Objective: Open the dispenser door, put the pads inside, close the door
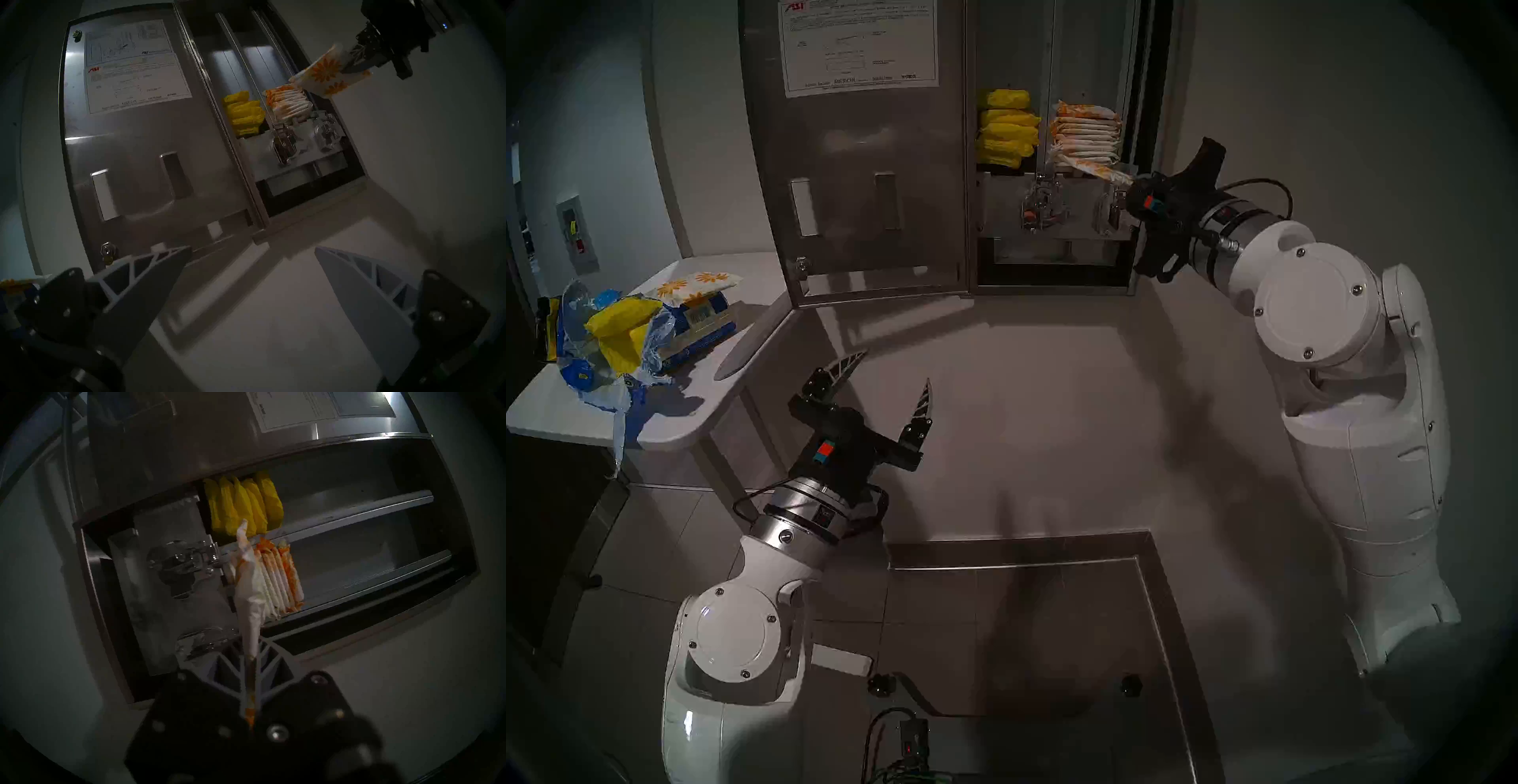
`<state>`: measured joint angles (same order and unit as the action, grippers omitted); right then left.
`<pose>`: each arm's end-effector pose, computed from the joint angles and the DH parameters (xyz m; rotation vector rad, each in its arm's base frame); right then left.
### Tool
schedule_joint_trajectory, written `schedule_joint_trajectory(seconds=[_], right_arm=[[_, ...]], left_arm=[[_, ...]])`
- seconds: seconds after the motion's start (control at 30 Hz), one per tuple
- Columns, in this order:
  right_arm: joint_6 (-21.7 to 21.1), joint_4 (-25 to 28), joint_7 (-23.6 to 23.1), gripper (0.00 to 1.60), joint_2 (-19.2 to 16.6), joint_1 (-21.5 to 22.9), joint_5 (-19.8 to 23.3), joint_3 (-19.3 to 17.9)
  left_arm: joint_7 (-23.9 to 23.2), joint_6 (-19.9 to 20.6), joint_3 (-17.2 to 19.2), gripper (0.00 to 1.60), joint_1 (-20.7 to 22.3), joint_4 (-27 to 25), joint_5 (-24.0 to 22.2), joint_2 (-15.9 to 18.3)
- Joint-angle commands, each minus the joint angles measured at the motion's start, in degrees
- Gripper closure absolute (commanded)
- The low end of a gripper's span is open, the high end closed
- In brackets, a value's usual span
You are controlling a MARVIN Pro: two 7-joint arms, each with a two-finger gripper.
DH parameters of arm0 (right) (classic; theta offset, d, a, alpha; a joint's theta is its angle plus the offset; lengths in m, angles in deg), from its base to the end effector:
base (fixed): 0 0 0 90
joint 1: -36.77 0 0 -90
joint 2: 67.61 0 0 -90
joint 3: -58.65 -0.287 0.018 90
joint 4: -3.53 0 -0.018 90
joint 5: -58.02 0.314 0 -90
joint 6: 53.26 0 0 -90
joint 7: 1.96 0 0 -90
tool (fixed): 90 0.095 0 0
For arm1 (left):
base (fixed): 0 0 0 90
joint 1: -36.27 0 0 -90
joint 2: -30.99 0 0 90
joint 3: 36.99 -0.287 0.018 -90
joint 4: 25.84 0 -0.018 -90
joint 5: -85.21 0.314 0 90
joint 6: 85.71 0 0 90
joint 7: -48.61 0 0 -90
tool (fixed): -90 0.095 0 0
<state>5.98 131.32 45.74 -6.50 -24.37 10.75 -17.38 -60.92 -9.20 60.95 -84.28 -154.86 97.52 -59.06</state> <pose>0.3885 0.0304 0.0277 1.2325 1.2054 1.6634 0.2684 0.0107 -0.2024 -1.7509 0.6461 -2.4158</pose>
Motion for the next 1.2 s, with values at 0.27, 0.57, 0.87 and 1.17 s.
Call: schedule_joint_trajectory(seconds=[0.27,0.57,0.87,1.17], right_arm=[[4.9,-2.7,0.4,1.6,5.1,9.0,-4.8,0.1],[6.4,-6.0,-1.0,1.6,7.3,13.8,-7.0,1.4],[8.0,-10.4,-2.0,1.6,9.6,17.7,-9.4,1.6],[9.6,-15.0,-2.5,1.6,11.9,20.7,-11.8,1.4]], left_arm=[[0.3,-1.7,0.0,0.0,-3.0,-2.8,-1.1,-0.6],[0.3,-2.0,0.1,0.0,-3.5,-3.0,-1.3,-0.6],[0.3,-2.2,0.1,0.0,-3.7,-3.0,-1.4,-0.6],[0.4,-2.3,0.1,0.0,-3.7,-3.0,-1.5,-0.6]])
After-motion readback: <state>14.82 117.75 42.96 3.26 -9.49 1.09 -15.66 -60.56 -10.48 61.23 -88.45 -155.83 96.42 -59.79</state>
